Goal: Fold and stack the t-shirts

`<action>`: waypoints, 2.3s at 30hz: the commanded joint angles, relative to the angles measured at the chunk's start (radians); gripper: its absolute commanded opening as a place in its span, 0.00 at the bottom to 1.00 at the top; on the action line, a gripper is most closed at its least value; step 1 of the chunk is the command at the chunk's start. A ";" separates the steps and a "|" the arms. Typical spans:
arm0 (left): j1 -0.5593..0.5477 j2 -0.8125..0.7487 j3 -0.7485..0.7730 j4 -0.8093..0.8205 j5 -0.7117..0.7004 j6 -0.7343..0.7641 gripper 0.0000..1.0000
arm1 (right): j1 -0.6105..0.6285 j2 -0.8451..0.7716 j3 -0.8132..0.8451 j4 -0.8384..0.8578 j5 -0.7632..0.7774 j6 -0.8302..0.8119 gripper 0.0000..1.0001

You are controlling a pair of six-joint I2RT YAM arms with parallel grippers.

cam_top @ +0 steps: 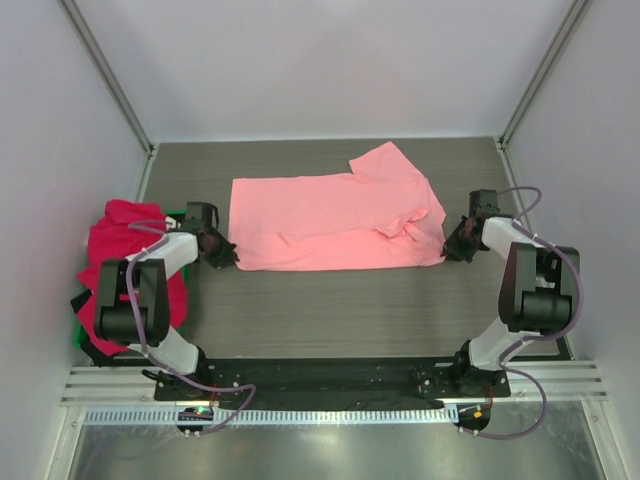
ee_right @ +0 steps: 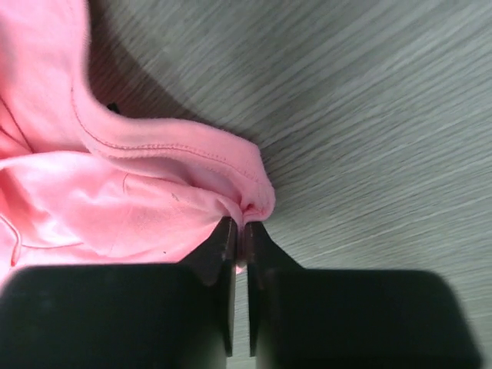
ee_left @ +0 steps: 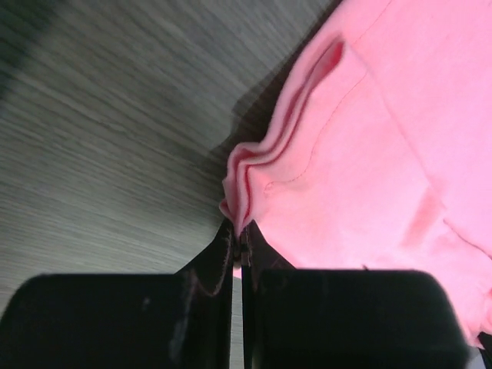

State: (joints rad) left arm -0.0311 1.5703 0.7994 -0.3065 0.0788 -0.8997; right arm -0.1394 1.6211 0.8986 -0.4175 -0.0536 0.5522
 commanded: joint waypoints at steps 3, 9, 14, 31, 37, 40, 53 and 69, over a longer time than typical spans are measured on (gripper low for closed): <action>0.002 -0.027 0.239 -0.244 -0.115 0.057 0.00 | -0.011 -0.073 0.215 -0.164 0.102 -0.005 0.01; 0.008 -0.170 0.207 -0.370 -0.152 0.055 0.00 | -0.042 -0.246 0.154 -0.264 0.169 -0.031 0.01; 0.008 -0.304 -0.009 -0.355 -0.129 -0.005 0.00 | -0.097 -0.323 -0.027 -0.265 0.170 -0.006 0.01; 0.008 -0.657 -0.112 -0.496 -0.098 -0.056 0.74 | -0.126 -0.596 -0.041 -0.345 0.027 0.057 1.00; -0.010 -0.607 -0.065 -0.386 -0.044 0.004 0.71 | 0.027 -0.511 -0.012 -0.207 -0.196 0.023 0.97; -0.065 -0.526 -0.020 -0.324 -0.010 0.037 0.69 | 0.139 -0.370 0.063 -0.160 -0.219 -0.012 0.98; -0.319 -0.030 0.066 -0.174 0.042 0.093 0.64 | 0.172 0.022 0.096 -0.018 -0.120 -0.064 0.98; -0.354 -0.068 -0.025 -0.212 -0.039 0.142 0.64 | 0.101 -0.237 -0.160 -0.046 0.002 0.008 1.00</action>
State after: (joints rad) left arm -0.3794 1.5181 0.8055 -0.4339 0.0952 -0.8005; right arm -0.0349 1.3914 0.7071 -0.3824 -0.0521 0.5671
